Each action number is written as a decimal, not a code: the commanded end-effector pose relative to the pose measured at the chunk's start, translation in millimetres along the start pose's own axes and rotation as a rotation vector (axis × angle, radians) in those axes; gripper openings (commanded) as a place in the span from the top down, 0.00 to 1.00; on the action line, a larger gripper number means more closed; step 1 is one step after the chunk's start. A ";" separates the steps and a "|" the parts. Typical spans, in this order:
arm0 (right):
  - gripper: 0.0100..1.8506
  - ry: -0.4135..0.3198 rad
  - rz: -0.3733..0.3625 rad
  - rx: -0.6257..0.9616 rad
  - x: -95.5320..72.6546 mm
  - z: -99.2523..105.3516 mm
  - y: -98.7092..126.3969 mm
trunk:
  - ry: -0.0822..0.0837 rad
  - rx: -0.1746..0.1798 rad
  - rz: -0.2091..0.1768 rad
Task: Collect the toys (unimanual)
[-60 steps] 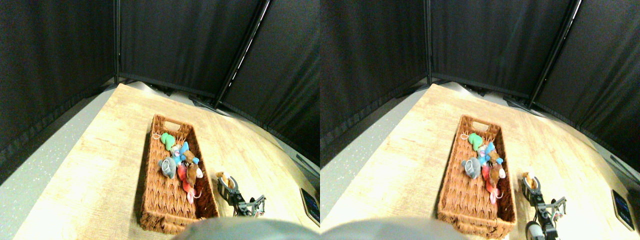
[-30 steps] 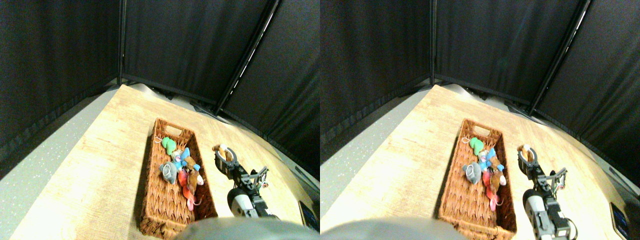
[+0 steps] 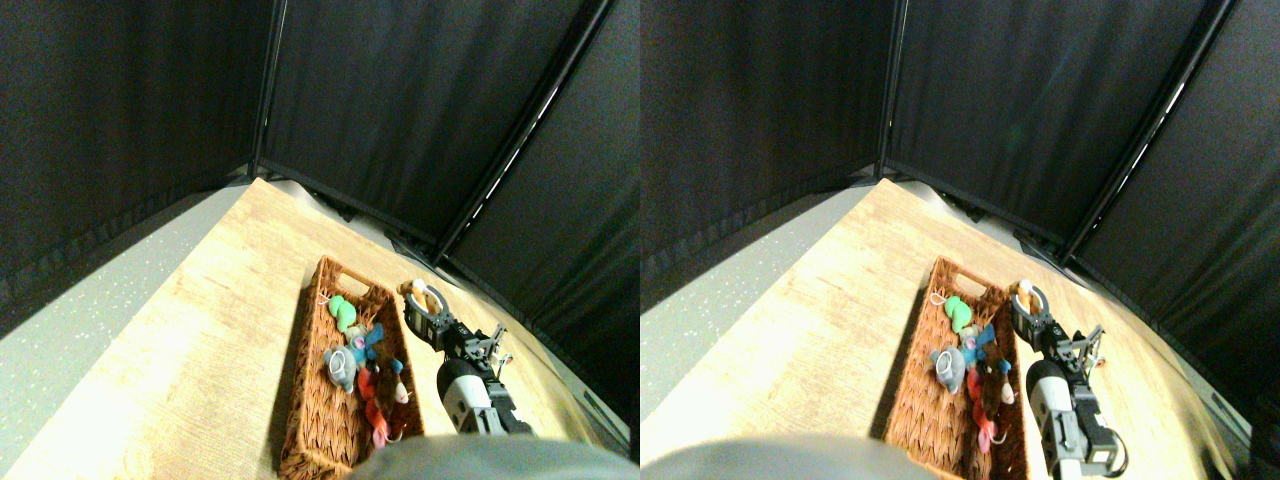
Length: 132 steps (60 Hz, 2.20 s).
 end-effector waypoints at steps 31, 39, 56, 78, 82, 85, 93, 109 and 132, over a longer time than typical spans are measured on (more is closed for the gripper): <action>0.94 0.008 0.029 -0.005 3.9 -19.1 13.5 | -0.023 -0.054 0.046; 0.37 0.046 -0.013 0.039 1.4 -14.1 10.4 | -0.021 -0.049 0.041; 0.29 -0.002 -0.007 0.005 0.6 -3.1 4.9 | -0.018 -0.040 0.033; 0.34 -0.191 -0.020 -0.012 -7.2 42.7 -14.1 | -0.005 0.001 0.004; 0.38 -0.256 -0.068 0.021 -11.6 55.1 -20.6 | 0.000 0.017 -0.008; 0.42 -0.274 -0.078 0.064 -14.4 63.8 -26.7 | 0.008 0.034 -0.017; 0.47 -0.327 -0.097 0.062 -22.1 77.4 -43.0 | 0.026 0.073 -0.042; 0.44 -0.456 -0.145 0.103 -48.7 102.1 -84.8 | 0.064 0.146 -0.089; 0.43 -0.482 -0.194 0.213 -79.0 86.3 -135.0 | 0.085 0.183 -0.097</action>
